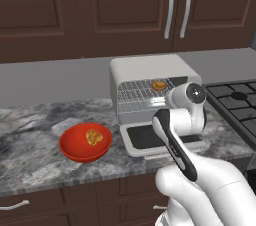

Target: Pick up the heated bread from the toaster oven and place it in the bowl. Then move the bread bowl to the dining counter.

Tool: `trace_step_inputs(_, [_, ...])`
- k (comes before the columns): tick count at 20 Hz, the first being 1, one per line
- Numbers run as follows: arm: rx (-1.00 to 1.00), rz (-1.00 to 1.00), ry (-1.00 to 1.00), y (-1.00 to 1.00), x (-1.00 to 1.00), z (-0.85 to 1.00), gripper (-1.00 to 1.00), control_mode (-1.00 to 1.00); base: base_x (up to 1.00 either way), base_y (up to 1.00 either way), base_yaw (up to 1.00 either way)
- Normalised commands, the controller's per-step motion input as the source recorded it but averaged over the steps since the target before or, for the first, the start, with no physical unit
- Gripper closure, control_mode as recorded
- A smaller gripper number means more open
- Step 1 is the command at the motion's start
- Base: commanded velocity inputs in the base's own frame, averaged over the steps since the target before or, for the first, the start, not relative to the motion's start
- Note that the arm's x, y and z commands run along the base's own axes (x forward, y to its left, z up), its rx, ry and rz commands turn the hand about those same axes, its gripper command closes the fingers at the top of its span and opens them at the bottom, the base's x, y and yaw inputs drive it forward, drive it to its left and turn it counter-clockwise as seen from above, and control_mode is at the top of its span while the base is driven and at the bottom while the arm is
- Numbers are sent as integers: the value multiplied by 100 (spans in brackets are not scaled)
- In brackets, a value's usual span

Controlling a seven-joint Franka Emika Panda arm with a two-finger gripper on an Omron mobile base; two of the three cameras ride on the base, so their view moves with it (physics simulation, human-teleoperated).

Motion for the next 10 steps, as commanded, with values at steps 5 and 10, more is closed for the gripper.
trace_step_inputs(5, [1, 0, 0, -11, 35, 0, -100, -100, 0, 0, 0])
trace_step_inputs(10, [1, 0, 0, -2, 34, 3, -100, -100, 0, 0, 0])
